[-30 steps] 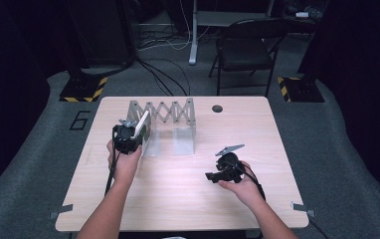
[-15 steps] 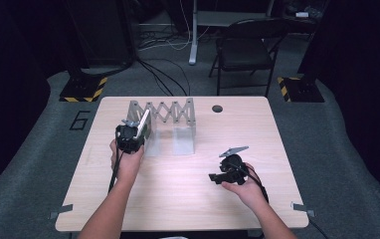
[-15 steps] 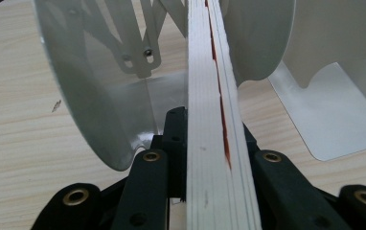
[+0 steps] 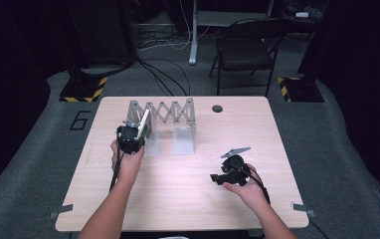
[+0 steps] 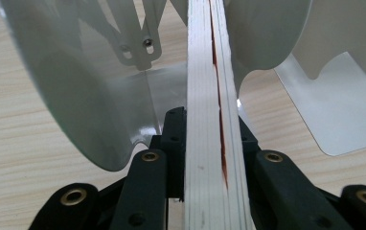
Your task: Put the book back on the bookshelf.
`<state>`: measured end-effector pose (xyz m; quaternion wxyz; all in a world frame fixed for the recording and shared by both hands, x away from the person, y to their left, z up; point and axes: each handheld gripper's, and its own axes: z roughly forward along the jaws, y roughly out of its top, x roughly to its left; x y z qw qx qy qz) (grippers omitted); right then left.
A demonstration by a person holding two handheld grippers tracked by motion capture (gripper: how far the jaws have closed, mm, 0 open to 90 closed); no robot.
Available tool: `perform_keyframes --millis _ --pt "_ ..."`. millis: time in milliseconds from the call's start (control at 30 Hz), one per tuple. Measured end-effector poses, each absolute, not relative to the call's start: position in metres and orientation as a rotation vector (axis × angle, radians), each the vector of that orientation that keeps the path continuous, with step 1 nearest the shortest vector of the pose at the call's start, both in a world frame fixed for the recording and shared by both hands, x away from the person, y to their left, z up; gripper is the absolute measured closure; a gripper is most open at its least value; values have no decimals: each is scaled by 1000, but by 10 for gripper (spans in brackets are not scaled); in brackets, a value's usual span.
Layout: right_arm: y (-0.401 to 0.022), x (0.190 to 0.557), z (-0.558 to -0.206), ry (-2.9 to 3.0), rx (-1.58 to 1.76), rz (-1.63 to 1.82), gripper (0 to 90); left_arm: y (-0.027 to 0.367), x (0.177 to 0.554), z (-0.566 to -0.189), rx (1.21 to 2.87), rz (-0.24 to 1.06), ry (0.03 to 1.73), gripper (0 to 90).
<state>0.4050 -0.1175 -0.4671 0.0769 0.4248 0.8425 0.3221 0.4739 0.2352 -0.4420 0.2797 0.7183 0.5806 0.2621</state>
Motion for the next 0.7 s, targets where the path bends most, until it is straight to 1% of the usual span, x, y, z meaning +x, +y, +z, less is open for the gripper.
perform_keyframes --millis 533,700 --pt "-118 405 -468 2536 1280 956 403 239 474 -440 1914 693 1567 722" --pt "-117 405 -468 2534 1281 958 403 238 470 -435 1903 724 1545 691"
